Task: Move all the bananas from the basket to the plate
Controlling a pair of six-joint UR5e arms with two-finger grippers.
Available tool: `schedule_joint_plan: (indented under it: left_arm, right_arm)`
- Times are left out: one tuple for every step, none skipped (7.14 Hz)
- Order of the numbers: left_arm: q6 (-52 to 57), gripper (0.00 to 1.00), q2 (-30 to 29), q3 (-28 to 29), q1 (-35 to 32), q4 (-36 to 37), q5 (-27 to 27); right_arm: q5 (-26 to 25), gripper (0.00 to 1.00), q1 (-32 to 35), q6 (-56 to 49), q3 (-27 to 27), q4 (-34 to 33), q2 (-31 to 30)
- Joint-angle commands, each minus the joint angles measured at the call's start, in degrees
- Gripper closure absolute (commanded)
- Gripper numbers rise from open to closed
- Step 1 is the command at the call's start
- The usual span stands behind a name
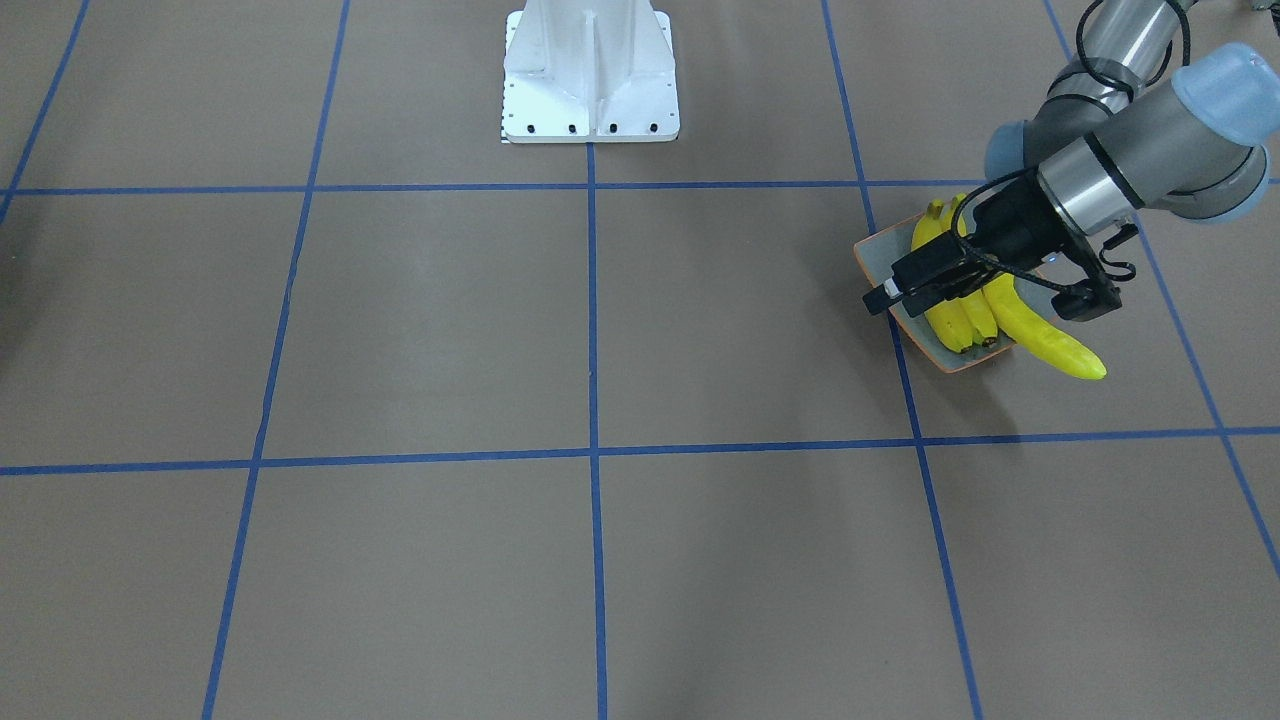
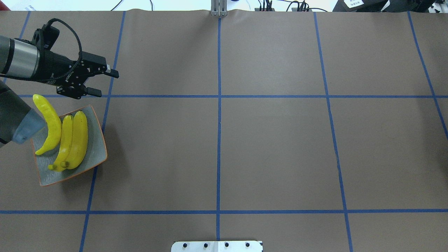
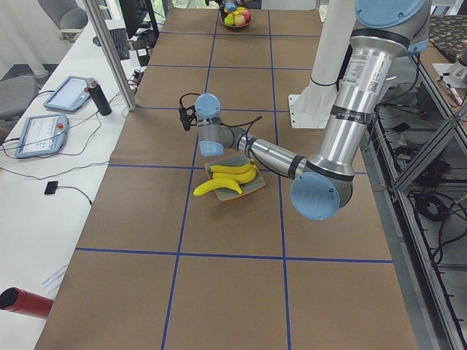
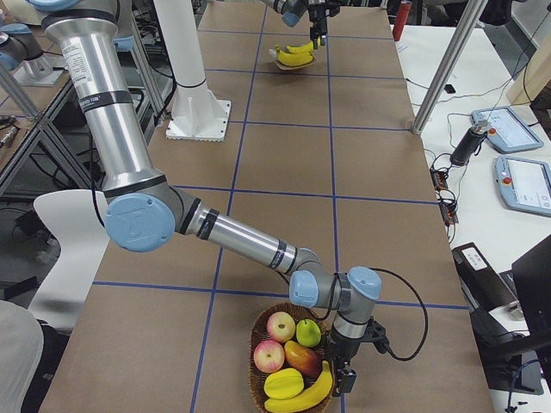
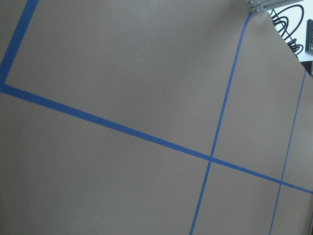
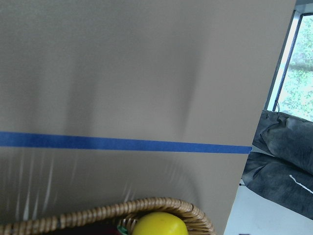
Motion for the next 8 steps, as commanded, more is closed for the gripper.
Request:
schedule_joint_plan:
  left_arm:
    - [-0.08,0.00,-0.07,0.08,0.13,0.00,0.00]
    - [0.00,0.00,-0.07,-0.01,0.13,0.00,0.00]
    - [0.00,0.00,-0.25,-0.01,0.21,0.00,0.00]
    - [-0.08,0.00,-0.34,-0.01,0.30,0.00,0.00]
    - [-0.08,0.00,-0.34,-0.01,0.56,0.00,0.00]
    - [-0.08,0.00,-0.34,-0.01,0.57,0.00,0.00]
    - [0.00,0.00,-0.34,-0.01,0.57,0.00,0.00]
    - [-0.08,0.00,-0.34,-0.01,0.57,0.00,0.00]
  right_arm:
    - [0.10,0.17,-0.06,0.26,-0.33,0.02,-0.50]
    - [0.10,0.19,-0.06,0.27,-0.59,0.02,-0.59]
    - [0.10,0.31,-0.06,0.70,-0.68,0.02,-0.68]
    - [0.10,0.46,-0.06,1.31,-0.77,0.02,-0.59]
    - [0.10,0.60,-0.06,1.32,-0.77,0.02,-0.59]
    - [0.10,0.71,-0.06,1.32,-0.68,0.02,-0.59]
    - [0.10,0.82,-0.06,1.32,-0.68,0.28,-0.59]
    - [-0.08,0.95,-0.06,1.23,-0.59,0.37,-0.59]
